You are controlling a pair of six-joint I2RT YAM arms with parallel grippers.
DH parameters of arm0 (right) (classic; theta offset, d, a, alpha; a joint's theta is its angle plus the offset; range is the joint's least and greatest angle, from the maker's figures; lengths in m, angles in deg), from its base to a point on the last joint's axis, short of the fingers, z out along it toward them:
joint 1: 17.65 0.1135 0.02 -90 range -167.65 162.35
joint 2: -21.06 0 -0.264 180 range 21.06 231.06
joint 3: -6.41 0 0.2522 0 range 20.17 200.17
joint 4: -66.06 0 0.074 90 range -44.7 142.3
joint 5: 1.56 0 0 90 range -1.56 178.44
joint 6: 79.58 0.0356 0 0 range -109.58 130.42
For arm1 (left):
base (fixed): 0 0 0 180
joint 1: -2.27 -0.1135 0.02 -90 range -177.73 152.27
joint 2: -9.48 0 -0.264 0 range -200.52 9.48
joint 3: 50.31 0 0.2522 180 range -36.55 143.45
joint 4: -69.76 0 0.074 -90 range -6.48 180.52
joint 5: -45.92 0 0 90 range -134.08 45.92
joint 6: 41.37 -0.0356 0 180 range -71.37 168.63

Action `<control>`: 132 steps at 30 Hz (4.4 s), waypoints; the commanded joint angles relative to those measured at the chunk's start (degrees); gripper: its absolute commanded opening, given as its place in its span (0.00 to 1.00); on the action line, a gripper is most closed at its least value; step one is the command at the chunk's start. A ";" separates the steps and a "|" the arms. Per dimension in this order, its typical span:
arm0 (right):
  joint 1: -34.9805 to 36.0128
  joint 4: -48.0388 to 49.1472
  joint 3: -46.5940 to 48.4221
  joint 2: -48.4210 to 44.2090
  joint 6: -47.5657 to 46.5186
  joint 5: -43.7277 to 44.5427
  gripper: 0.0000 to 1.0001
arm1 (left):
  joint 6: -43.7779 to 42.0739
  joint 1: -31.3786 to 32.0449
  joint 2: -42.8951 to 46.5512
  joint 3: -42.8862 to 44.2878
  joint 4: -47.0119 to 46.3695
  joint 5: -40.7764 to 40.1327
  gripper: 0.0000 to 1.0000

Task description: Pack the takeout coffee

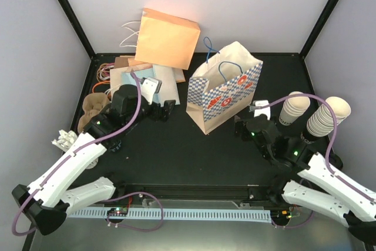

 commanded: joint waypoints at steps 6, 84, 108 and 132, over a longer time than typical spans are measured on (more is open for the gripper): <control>-13.69 -2.63 7.16 5.30 0.19 -0.86 1.00 | -9.18 -1.10 6.83 -6.15 6.00 -2.93 0.99; -91.18 -28.41 42.31 31.94 19.71 -29.60 0.73 | -11.29 -1.07 11.17 -15.58 -1.38 0.48 0.99; -91.21 -28.42 38.50 34.01 20.70 -29.92 0.47 | -11.39 -1.11 12.78 -15.76 -1.18 2.18 0.99; -91.22 -31.22 41.22 32.40 21.14 -30.49 0.13 | -11.16 -1.11 14.12 -16.15 -1.16 2.58 0.99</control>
